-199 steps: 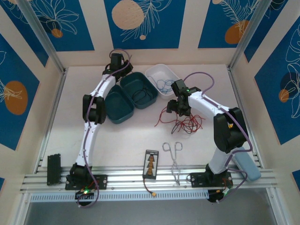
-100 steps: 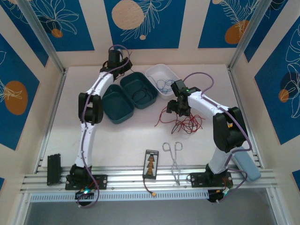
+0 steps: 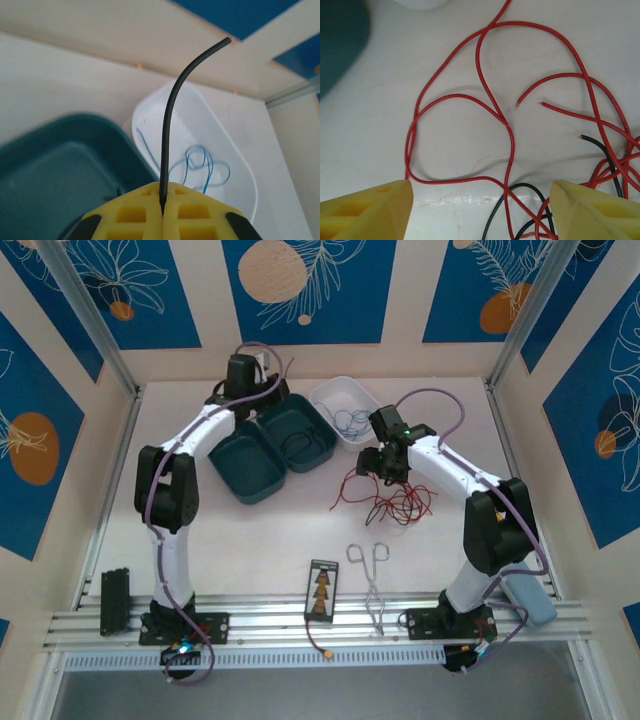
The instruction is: Untangle the cables
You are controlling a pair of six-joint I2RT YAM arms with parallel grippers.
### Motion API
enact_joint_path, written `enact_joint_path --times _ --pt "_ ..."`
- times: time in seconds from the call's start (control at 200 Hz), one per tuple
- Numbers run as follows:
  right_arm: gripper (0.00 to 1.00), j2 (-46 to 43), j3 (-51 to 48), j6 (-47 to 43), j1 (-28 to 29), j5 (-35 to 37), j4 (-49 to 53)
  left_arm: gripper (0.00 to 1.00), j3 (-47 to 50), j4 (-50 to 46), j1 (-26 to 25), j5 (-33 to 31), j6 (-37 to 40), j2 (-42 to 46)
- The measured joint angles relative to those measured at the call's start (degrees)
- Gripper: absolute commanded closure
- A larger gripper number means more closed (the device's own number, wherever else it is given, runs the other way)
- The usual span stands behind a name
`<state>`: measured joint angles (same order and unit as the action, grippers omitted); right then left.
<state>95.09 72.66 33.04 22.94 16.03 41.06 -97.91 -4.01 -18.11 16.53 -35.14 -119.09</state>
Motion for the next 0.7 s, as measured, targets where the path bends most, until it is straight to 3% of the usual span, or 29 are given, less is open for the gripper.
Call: enact_joint_path --times 0.185,0.36,0.7 --pt "0.32 -1.7 0.0 -0.2 -0.1 -1.2 -0.9 1.0 6.8 -1.9 -3.4 -0.2 1.5 1.5" --pt "0.35 -2.1 0.0 -0.5 -0.1 -2.6 -1.5 1.0 7.1 -7.7 -5.7 -3.9 4.8 1.5" --pt "0.35 -3.3 0.0 -0.6 0.1 -3.0 -1.4 1.0 -7.4 -21.9 -6.6 -12.6 11.4 -8.6"
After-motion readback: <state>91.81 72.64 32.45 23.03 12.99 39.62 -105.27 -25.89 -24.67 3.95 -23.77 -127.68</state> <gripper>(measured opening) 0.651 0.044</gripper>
